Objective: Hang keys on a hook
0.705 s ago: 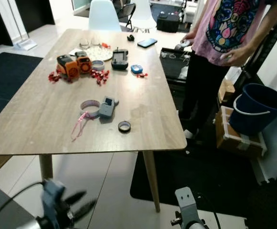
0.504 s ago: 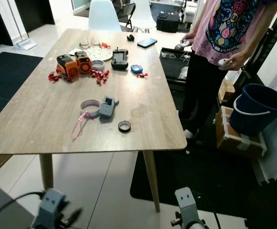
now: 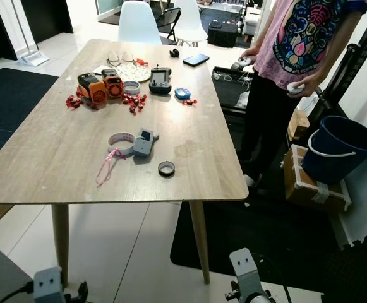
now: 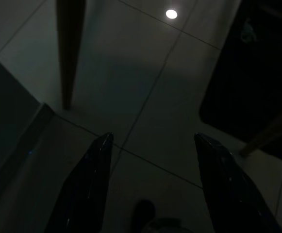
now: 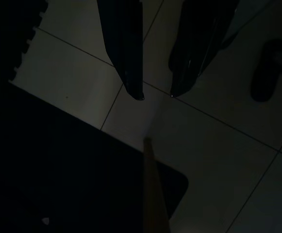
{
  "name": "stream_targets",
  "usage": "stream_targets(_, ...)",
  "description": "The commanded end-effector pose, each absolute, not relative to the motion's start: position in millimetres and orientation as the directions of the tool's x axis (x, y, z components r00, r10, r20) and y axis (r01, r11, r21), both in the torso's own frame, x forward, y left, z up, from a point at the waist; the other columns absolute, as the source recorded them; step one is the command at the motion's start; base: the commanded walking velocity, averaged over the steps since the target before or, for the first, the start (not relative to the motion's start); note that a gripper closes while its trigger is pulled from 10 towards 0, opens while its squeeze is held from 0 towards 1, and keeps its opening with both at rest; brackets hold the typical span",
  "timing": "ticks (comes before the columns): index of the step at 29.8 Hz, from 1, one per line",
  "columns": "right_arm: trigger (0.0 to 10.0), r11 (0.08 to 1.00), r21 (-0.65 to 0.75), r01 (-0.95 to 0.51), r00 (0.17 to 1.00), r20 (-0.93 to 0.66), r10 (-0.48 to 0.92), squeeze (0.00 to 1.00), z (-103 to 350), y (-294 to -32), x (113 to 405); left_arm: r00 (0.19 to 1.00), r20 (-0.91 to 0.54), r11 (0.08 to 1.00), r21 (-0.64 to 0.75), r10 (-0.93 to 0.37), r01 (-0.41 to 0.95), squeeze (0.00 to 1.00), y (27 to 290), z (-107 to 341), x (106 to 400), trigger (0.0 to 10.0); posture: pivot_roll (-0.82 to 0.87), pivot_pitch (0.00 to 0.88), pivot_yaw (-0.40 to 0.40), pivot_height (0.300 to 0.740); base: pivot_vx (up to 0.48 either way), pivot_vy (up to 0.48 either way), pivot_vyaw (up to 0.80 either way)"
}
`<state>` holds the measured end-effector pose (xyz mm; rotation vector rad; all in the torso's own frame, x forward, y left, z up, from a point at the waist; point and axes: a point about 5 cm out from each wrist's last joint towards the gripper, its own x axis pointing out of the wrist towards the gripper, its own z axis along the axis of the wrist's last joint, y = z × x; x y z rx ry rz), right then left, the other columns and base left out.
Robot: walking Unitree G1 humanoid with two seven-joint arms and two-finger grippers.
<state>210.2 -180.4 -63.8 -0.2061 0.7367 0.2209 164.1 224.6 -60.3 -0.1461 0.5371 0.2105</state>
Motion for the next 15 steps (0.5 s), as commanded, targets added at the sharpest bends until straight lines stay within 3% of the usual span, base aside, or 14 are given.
stream_targets(1,10.0,0.959,-0.104,-0.265,0.709,-0.695,0.121,0.0,-65.3,-182.5,208.3,0.836,-0.532,0.973,-0.089,0.133,-0.212,0.0,216.7,-64.0,159.6,10.0,0.06,0.044,-0.088,0.74,0.0,0.0,0.0)
stream_targets(15,10.0,0.945,-0.125,-0.301,0.703,-0.699,0.131,0.0,-63.7,-186.8,209.8,0.851,-0.523,0.993,-0.074,0.043,-0.096,0.0,193.1,-65.6,169.3,10.0,0.03,0.036,-0.116,0.74,0.0,0.0,0.0)
